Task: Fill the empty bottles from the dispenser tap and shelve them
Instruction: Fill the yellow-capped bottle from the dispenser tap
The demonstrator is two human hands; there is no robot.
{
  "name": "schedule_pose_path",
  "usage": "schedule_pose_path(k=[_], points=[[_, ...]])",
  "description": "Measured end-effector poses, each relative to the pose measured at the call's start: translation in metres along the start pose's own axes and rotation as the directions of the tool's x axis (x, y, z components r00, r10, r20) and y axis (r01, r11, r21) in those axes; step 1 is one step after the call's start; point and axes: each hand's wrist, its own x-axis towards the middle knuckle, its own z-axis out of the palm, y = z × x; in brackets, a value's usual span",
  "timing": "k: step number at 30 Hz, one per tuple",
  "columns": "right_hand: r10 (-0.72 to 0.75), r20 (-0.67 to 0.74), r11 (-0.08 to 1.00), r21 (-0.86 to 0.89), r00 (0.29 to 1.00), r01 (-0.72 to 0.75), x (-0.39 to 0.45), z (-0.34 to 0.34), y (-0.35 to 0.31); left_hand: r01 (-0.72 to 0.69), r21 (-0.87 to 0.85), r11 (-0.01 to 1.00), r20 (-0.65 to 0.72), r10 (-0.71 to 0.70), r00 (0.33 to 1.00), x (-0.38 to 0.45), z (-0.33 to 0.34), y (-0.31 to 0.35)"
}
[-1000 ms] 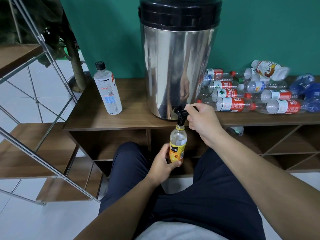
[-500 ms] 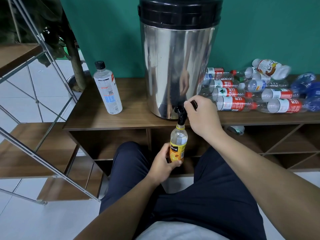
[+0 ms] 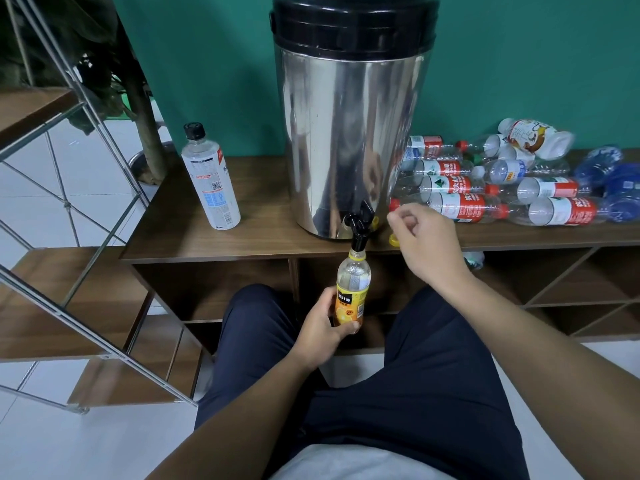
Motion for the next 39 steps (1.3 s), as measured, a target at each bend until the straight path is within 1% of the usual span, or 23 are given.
schedule_pose_path(k=[2, 5, 8, 16, 19, 20, 22, 24, 26, 28, 34, 36, 39], points=[[0.019, 0.089, 0.985, -0.170, 0.996, -0.004, 0.003, 0.005, 0.022, 0.008, 0.001, 1.000, 0.001, -0.008, 1.000, 0.000, 0.000, 0.000], [0.055, 0.184, 0.963, -0.268, 0.981, -0.004, 0.002, 0.009, 0.036, 0.019, 0.009, 1.000, 0.004, -0.019, 1.000, 0.001, 0.000, 0.000], [0.071, 0.226, 0.949, -0.315, 0.971, 0.004, 0.004, 0.013, 0.041, 0.022, 0.015, 1.000, 0.005, -0.022, 1.000, 0.002, 0.000, -0.002], [0.074, 0.230, 0.949, -0.316, 0.970, 0.002, 0.009, 0.020, 0.048, 0.023, 0.022, 0.999, 0.026, -0.024, 0.999, 0.000, 0.001, -0.001], [0.039, 0.225, 0.963, -0.270, 0.974, 0.024, 0.007, 0.020, 0.047, 0.018, 0.029, 0.999, 0.033, -0.019, 0.999, -0.002, 0.001, 0.000], [0.016, 0.224, 0.975, -0.218, 0.974, 0.034, 0.004, 0.019, 0.045, 0.017, 0.032, 0.999, 0.035, -0.018, 0.999, -0.002, 0.001, 0.000], [0.005, 0.238, 0.999, -0.048, 0.971, 0.007, -0.005, 0.015, 0.037, 0.014, 0.034, 0.999, 0.040, -0.015, 0.999, -0.002, 0.002, 0.000], [-0.019, 0.278, 0.994, 0.108, 0.960, -0.011, -0.018, 0.010, 0.027, 0.006, 0.035, 0.999, 0.046, -0.008, 0.999, -0.003, 0.003, 0.002], [-0.068, 0.316, 0.985, 0.175, 0.946, 0.012, -0.029, 0.005, 0.020, -0.003, 0.036, 0.999, 0.054, 0.001, 0.999, -0.005, 0.004, 0.005], [-0.107, 0.335, 0.983, 0.175, 0.936, 0.050, -0.035, 0.001, 0.016, -0.008, 0.037, 0.999, 0.065, 0.006, 0.998, -0.007, 0.005, 0.008], [-0.213, 0.413, 0.977, 0.069, 0.886, 0.202, -0.033, -0.013, 0.012, -0.014, 0.050, 0.999, 0.083, 0.010, 0.997, -0.013, 0.006, 0.017], [-0.259, 0.456, 0.962, 0.042, 0.852, 0.270, -0.030, -0.022, 0.009, -0.022, 0.061, 0.998, 0.086, 0.017, 0.996, -0.014, 0.005, 0.021], [-0.307, 0.541, 0.936, 0.024, 0.783, 0.351, -0.024, -0.039, 0.001, -0.045, 0.061, 0.997, 0.094, 0.039, 0.995, -0.016, 0.003, 0.027]])
